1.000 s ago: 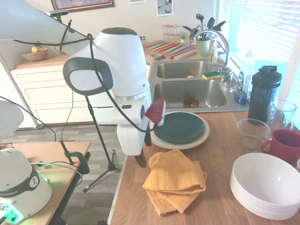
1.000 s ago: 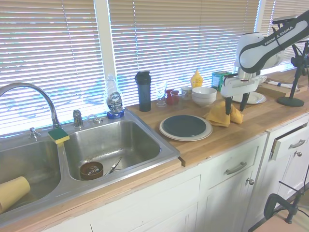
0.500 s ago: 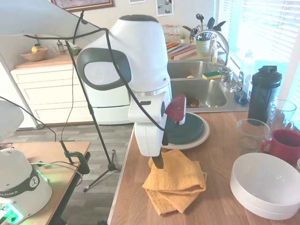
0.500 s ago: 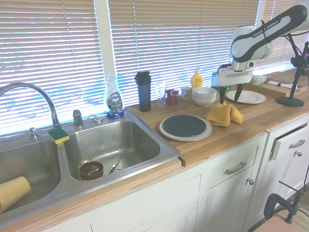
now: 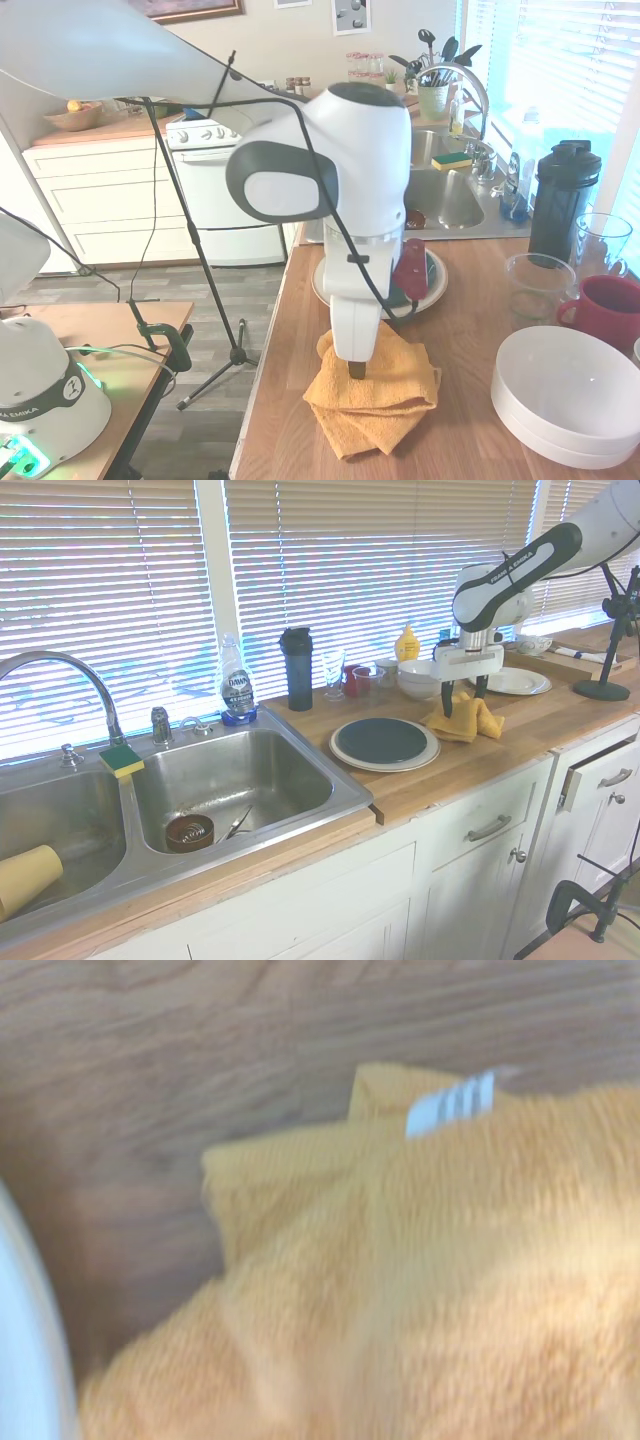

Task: Wipe the blue plate in clockwise motion

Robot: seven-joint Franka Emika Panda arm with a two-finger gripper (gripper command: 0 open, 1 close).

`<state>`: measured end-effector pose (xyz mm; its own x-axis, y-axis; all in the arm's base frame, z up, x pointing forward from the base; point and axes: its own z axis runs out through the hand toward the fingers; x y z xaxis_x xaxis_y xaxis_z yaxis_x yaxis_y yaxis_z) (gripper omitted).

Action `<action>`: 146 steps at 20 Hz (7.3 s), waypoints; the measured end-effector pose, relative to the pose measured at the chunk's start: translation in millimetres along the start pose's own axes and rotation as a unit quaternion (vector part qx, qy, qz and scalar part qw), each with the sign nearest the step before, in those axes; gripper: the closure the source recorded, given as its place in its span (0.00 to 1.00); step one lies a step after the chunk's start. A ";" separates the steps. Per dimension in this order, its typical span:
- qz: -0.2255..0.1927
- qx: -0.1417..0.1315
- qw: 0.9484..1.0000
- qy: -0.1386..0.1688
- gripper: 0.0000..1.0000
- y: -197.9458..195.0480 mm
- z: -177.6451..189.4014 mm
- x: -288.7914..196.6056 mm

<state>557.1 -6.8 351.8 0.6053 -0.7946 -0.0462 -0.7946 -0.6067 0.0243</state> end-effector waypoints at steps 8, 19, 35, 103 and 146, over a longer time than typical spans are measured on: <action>0.007 0.004 1.000 0.006 1.00 -6.1 -2.1 11.8; 0.005 0.004 1.000 0.006 1.00 -7.2 -2.1 10.6; 0.001 0.003 1.000 0.006 1.00 -9.6 -0.5 7.7; -0.076 -0.025 0.995 0.052 1.00 -185.6 -33.7 -208.1; -0.087 -0.033 0.993 0.069 1.00 -183.7 -12.7 -238.8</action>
<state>559.1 294.1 371.1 0.7369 -0.6711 0.0811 -0.6760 -0.7310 0.0928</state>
